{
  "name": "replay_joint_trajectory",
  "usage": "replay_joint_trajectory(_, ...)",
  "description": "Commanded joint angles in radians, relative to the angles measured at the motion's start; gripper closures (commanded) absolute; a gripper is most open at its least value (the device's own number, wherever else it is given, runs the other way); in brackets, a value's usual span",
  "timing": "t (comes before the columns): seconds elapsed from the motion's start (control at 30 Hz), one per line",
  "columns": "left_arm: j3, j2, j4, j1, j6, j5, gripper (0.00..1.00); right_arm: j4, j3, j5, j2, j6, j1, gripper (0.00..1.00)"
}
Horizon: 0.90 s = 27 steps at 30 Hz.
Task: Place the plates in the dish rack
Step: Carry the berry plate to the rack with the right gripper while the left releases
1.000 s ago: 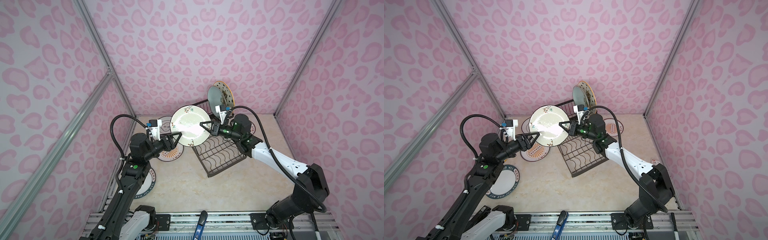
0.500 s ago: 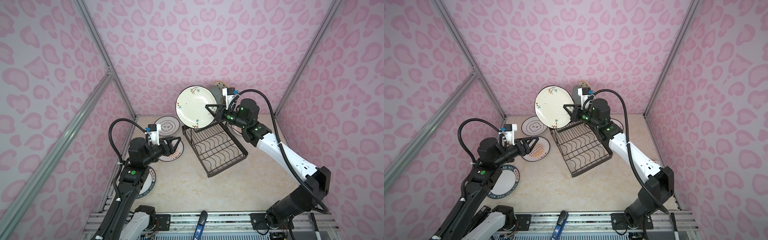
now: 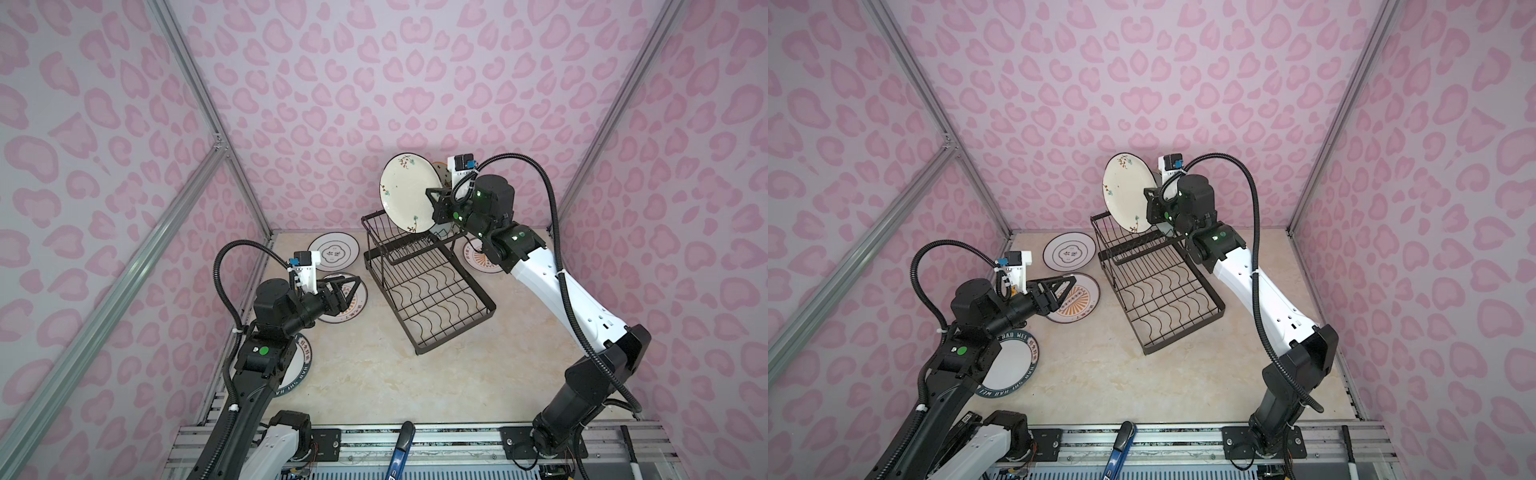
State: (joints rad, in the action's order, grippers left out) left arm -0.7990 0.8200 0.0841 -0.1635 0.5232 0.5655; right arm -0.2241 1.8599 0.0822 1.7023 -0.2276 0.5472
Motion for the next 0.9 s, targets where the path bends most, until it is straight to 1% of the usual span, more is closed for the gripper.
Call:
replay_joint_trajectory(0.0, -0.011, 0.001, 0.006, 0.001, -0.019, -0.005, 0.33, 0.048, 0.028, -0.123, 0.019, 0.078, -0.001, 1.00)
replay_joint_trajectory(0.23, -0.031, 0.017, 0.010, 0.002, -0.023, 0.001, 0.33, 0.013, 0.093, -0.229, 0.084, 0.155, -0.003, 1.00)
replay_joint_trajectory(0.5, -0.042, 0.028, 0.017, 0.002, -0.026, 0.001, 0.33, 0.000, 0.148, -0.318, 0.142, 0.218, -0.002, 1.00)
replay_joint_trajectory(0.77, -0.052, 0.039, 0.020, 0.002, -0.028, 0.002, 0.33, -0.001, 0.181, -0.363, 0.186, 0.249, -0.001, 1.00)
replay_joint_trajectory(0.87, -0.053, 0.038, 0.022, 0.002, -0.029, 0.002, 0.33, 0.000, 0.187, -0.361, 0.196, 0.252, -0.003, 1.00)
